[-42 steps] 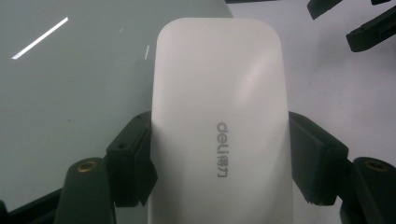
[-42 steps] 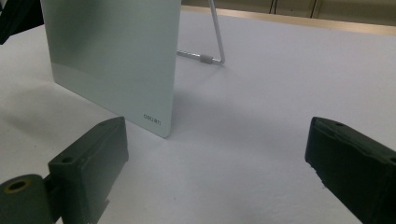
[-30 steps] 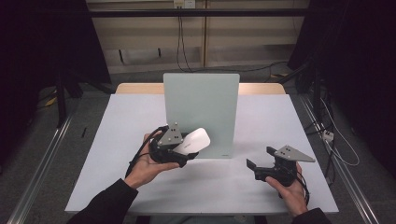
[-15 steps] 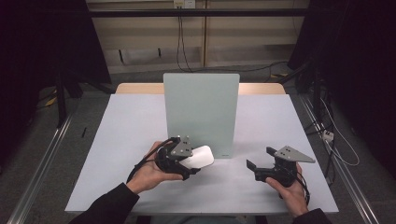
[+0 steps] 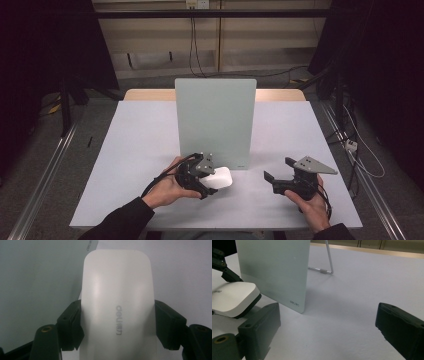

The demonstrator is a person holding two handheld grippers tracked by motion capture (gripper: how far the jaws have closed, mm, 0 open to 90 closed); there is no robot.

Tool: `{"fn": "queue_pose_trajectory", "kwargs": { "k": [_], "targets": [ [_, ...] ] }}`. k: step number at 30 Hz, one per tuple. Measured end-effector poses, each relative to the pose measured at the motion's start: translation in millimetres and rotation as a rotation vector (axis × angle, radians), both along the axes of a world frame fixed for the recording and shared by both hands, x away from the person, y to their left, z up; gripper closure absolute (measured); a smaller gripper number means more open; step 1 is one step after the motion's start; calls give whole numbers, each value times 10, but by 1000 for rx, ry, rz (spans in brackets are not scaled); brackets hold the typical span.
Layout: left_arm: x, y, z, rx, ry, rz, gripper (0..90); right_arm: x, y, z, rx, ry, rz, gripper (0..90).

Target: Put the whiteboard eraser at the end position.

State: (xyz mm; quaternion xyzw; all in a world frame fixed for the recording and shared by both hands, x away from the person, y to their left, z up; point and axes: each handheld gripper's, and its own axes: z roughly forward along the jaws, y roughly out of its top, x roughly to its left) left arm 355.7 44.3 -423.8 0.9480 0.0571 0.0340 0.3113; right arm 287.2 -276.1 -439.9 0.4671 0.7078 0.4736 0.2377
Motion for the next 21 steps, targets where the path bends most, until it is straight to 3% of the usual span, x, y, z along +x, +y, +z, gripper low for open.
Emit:
{"fn": "queue_pose_trajectory", "kwargs": {
  "k": [6, 17, 20, 21],
  "targets": [
    [-19, -98, -75, 29, 2, -17, 312, 2, 3, -2, -7, 3, 6, 59],
    [8, -117, -150, 21, 30, 11, 309, -2, 0, -3, -2, 2, 5, 59],
    [9, -104, -168, 9, 30, 19, 307, 1, -9, -6, 0, 2, 4, 59],
    [1, -103, -156, 31, 9, 36, 307, 0, -9, -5, 0, 1, 2, 59]
  ]
}}
